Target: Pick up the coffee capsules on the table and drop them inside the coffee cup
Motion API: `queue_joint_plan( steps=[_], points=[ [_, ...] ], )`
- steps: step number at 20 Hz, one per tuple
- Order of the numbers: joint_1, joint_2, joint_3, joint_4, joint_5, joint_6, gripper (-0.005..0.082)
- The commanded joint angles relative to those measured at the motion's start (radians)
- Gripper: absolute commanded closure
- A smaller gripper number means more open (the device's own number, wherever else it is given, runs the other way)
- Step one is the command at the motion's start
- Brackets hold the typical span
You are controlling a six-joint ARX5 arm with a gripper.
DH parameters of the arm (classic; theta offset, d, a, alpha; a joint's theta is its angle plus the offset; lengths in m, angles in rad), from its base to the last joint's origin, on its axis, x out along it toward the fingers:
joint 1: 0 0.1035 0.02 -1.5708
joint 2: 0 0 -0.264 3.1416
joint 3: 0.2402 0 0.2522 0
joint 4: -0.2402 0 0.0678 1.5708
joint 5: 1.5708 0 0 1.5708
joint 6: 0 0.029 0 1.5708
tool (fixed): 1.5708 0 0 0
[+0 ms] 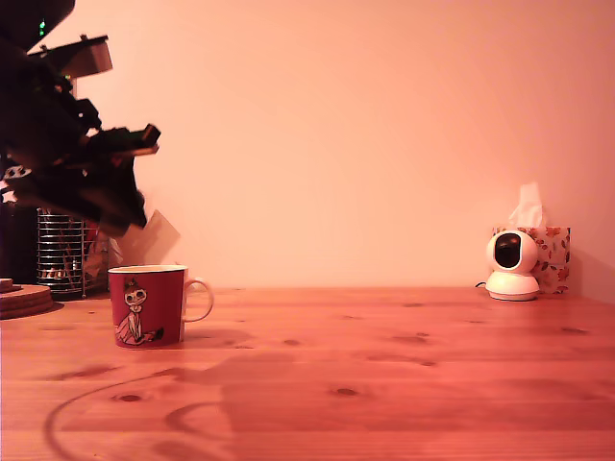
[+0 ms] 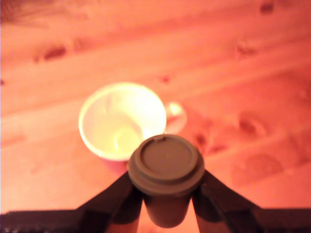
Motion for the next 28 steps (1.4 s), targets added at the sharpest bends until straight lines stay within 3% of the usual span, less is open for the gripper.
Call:
queue_joint_plan(
  steps=[1, 8, 20, 28],
  points=[
    [0.009, 0.012, 0.0, 0.037, -0.001, -0.01, 0.0613],
    [0.056, 0.088, 0.0, 0.149, -0.004, -0.021, 0.0612],
    [0.061, 0.231, 0.001, 0.336, -0.004, -0.02, 0.0612],
    [0.093, 0.31, 0.049, 0.402, -0.003, 0.018, 0.0611]
  ],
)
